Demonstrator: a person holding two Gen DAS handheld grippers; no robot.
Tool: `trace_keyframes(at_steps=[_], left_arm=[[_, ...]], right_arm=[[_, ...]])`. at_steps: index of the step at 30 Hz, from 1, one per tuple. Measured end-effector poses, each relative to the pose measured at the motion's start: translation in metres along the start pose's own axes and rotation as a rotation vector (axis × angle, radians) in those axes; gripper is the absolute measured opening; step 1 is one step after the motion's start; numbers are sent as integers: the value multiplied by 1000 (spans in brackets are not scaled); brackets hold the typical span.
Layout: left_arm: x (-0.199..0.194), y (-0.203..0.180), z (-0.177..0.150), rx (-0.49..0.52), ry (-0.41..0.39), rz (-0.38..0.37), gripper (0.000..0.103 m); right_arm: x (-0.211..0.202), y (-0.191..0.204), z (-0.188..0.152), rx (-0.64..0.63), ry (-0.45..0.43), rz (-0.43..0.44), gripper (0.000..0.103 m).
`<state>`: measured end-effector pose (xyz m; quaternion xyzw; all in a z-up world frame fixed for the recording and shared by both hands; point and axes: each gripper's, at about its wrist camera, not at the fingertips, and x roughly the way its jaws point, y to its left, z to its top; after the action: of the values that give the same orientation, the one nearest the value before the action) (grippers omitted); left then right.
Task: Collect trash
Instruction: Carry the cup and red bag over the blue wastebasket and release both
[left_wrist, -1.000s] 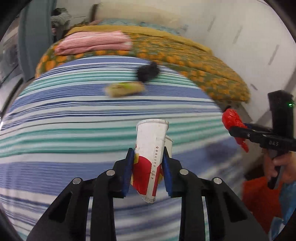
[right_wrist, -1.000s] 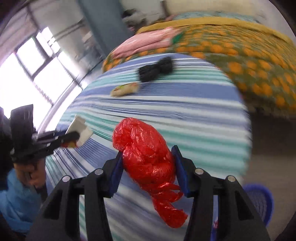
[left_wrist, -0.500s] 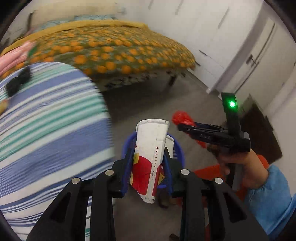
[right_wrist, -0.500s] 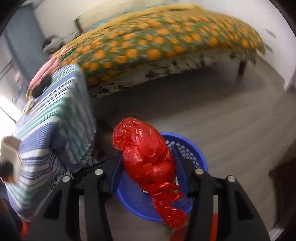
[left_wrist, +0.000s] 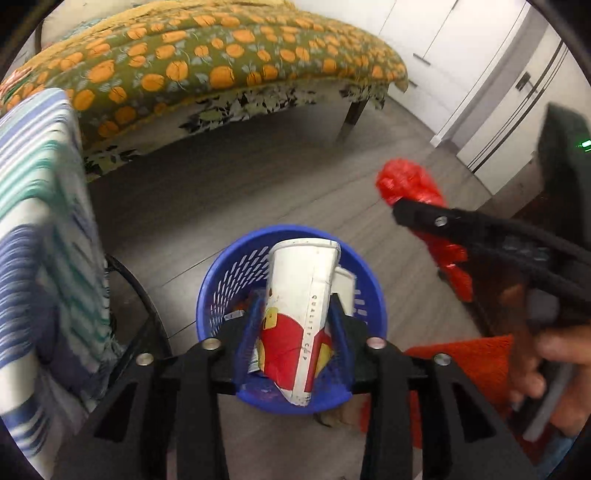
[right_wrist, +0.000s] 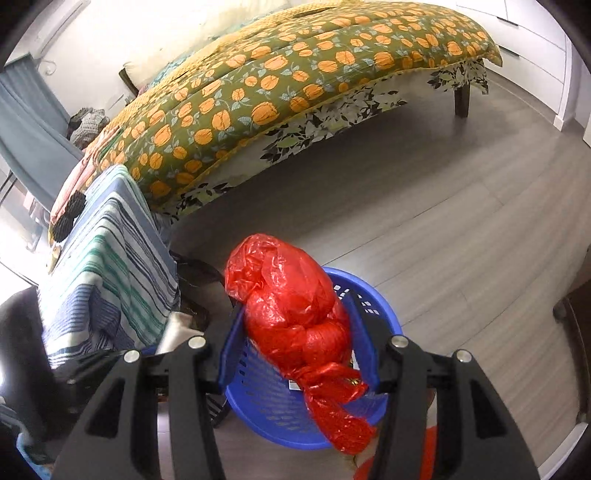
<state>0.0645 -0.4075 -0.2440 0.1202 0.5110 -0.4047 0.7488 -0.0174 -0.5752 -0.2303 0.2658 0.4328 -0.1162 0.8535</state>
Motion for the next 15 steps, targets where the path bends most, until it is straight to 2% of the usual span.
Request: trace_keyframes(at_steps=[1,2,6,9,14,15], left_arm=[[7,-2,3,7,7,25,47],[12,-2,5,12,10,42,52],[8,-1,6,12,1,43,65],[-12,-2,2,14,-29,33,69],[-67,-3,-8,25,-117,-5,77],[-81,0,-11,18,-139,-10,78]], right_arm=[[0,-3,0,19,-2,4,67],[-2,-6,0,34,-9,5,71],[-7,-8,5,48,-34,8,72],[-11,-5,6,41,-48,-3,73],[-14,10,6,-14,-73,-49,74],[-15,15,6,-31,-77,-64,78]])
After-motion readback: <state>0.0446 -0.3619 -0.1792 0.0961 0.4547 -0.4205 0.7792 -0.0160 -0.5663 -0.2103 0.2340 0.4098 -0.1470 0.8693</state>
